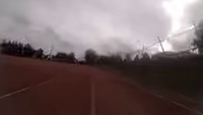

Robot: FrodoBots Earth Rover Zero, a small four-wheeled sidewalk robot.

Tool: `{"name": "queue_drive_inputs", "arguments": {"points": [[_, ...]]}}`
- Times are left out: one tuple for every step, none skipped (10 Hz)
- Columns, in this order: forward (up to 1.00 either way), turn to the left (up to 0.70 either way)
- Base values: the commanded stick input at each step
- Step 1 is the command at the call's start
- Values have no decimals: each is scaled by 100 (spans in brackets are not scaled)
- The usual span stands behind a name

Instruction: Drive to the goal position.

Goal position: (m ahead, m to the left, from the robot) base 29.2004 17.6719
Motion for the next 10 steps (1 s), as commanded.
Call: {"name": "queue_drive_inputs", "arguments": {"points": [[70,0],[70,0],[70,0],[70,0],[70,0],[70,0],[70,15],[70,34],[70,18],[70,0]]}}
